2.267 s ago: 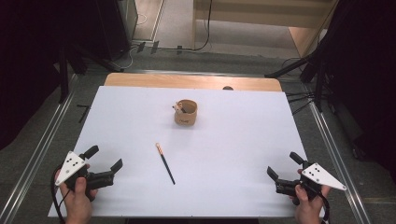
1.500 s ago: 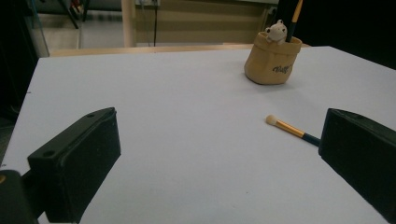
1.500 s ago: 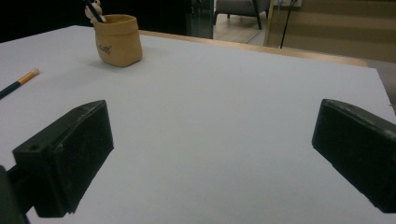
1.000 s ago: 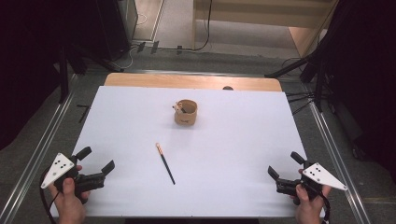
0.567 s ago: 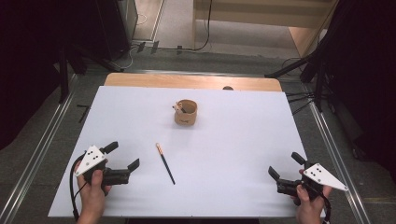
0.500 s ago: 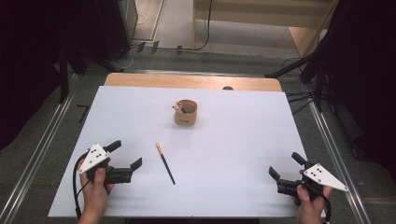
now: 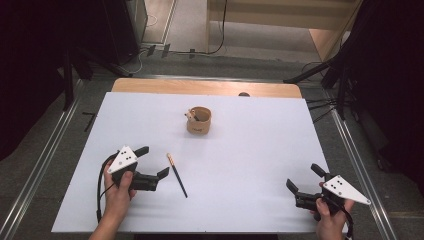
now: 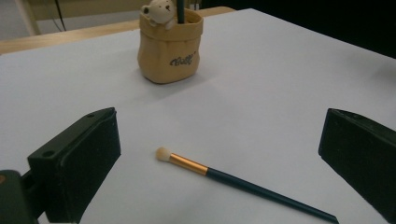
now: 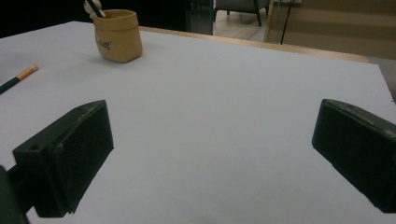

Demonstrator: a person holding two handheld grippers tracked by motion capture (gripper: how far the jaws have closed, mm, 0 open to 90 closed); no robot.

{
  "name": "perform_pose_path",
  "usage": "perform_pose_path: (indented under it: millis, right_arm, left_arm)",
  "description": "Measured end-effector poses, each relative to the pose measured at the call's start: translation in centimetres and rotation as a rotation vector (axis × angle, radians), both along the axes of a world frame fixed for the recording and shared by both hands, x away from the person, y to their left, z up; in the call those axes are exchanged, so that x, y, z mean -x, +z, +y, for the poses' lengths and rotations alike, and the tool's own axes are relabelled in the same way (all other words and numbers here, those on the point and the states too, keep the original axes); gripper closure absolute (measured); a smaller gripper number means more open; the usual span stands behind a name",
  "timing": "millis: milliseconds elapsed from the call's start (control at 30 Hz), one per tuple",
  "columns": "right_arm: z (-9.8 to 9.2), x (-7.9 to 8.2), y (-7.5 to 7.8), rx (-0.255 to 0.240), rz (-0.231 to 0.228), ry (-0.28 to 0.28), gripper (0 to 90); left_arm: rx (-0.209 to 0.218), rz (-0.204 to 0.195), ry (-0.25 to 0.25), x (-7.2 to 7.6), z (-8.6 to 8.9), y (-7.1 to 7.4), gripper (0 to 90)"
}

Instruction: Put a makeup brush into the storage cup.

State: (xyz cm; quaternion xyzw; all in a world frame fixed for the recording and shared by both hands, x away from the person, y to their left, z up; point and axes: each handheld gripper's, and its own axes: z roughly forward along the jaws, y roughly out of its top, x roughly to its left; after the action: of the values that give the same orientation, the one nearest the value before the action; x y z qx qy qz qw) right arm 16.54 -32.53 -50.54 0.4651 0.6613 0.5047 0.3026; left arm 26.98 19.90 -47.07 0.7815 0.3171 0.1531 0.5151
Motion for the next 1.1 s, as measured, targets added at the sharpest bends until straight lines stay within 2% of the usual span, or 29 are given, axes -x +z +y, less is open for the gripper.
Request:
perform_pose_path:
  millis: [133,233,433,567,633,700,767,900,1033,1100]
  right_arm:
    - [-0.1,0.0,0.0,-0.006,0.001,-0.003,0.0]
    - [-0.1,0.0,0.0,-0.004,0.000,-0.001,0.0]
    - [-0.1,0.0,0.0,-0.005,0.003,-0.001,0.0]
    - [-0.2,0.0,0.0,-0.007,0.005,-0.004,0.0]
    - [-0.2,0.0,-0.1,-0.008,0.005,-0.003,0.0]
    - [-0.2,0.0,-0.1,-0.007,0.005,-0.003,0.0]
    - [-0.2,0.0,-0.1,-0.004,0.004,-0.001,0.0]
    - [-0.2,0.0,-0.1,-0.004,0.005,-0.001,0.0]
    - [-0.2,0.0,-0.1,-0.004,0.005,0.000,0.0]
    - [-0.2,0.0,-0.1,-0.003,0.005,-0.001,0.0]
  left_arm:
    - [-0.020,0.016,-0.045,-0.6,-1.1,-0.3,0.0]
    - [-0.036,0.048,-0.107,-1.2,-1.8,-0.5,0.0]
    - [-0.113,0.099,-0.213,-2.4,-3.2,-0.8,0.0]
    - [-0.198,0.123,-0.278,-3.0,-4.1,-0.7,0.0]
    - [-0.250,0.129,-0.294,-3.2,-4.4,-0.7,5.5]
    - [-0.270,0.144,-0.321,-3.5,-4.6,-0.7,6.6]
    - [-0.317,0.149,-0.338,-3.7,-4.8,-0.6,6.5]
    - [-0.385,0.169,-0.375,-4.0,-5.4,-0.6,6.6]
    - [-0.485,0.186,-0.424,-4.2,-6.0,-0.8,6.6]
    - [-0.534,0.181,-0.437,-4.3,-6.3,-0.9,6.6]
